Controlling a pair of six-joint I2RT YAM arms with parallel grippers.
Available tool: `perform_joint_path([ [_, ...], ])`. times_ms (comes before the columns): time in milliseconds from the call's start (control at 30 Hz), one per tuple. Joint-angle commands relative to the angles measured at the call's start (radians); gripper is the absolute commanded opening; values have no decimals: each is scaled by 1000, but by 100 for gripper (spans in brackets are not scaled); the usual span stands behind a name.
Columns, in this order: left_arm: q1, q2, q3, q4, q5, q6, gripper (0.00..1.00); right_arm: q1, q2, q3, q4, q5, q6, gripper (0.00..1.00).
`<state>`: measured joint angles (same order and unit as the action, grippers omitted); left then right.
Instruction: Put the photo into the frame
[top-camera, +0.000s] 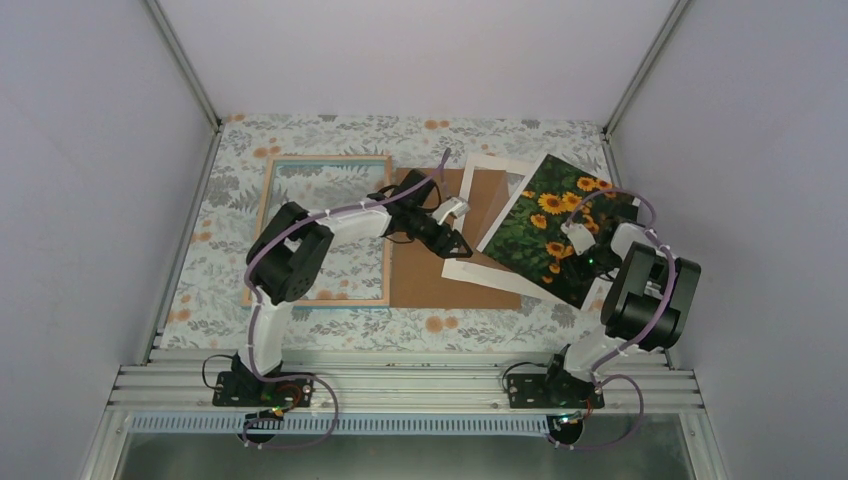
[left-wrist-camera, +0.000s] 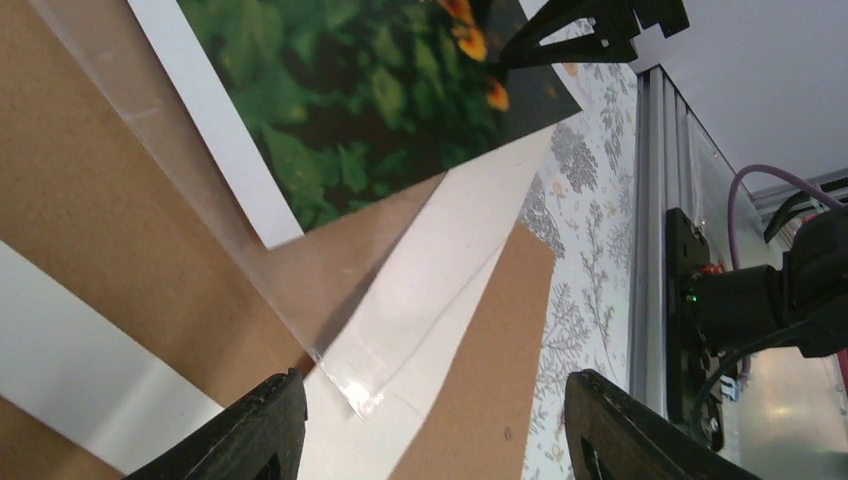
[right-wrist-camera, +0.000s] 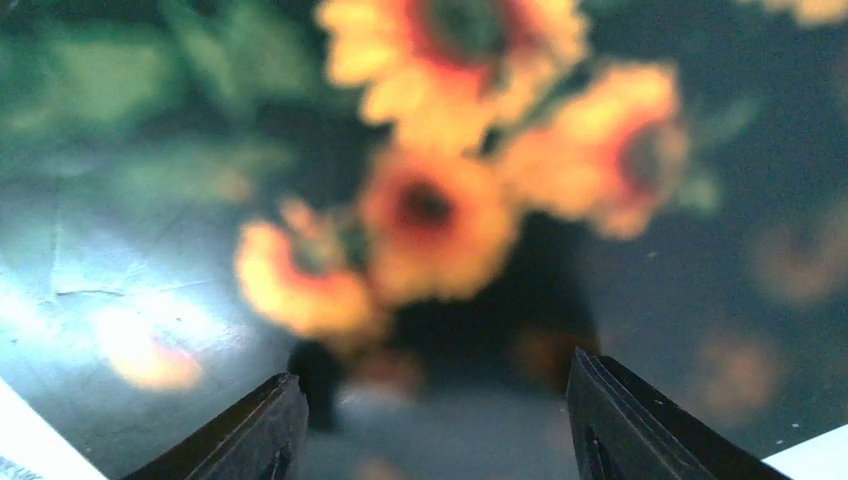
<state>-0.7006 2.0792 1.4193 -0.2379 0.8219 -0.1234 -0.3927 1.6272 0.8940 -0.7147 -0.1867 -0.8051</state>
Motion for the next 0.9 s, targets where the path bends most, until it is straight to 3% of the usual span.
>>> perform_joint_path([
  [0, 7, 53, 65, 35, 18, -24, 64, 5, 58, -24, 49, 41, -13, 64],
  [267, 11, 166, 171, 5, 30, -61, 59, 5, 84, -53, 70, 72, -10, 64],
  [600, 6, 244, 144, 40, 82, -97, 46, 6, 106, -93, 91, 81, -4, 63],
  [867, -2, 269, 150, 39, 129, -103, 42, 15, 122, -135, 113, 80, 1, 61],
])
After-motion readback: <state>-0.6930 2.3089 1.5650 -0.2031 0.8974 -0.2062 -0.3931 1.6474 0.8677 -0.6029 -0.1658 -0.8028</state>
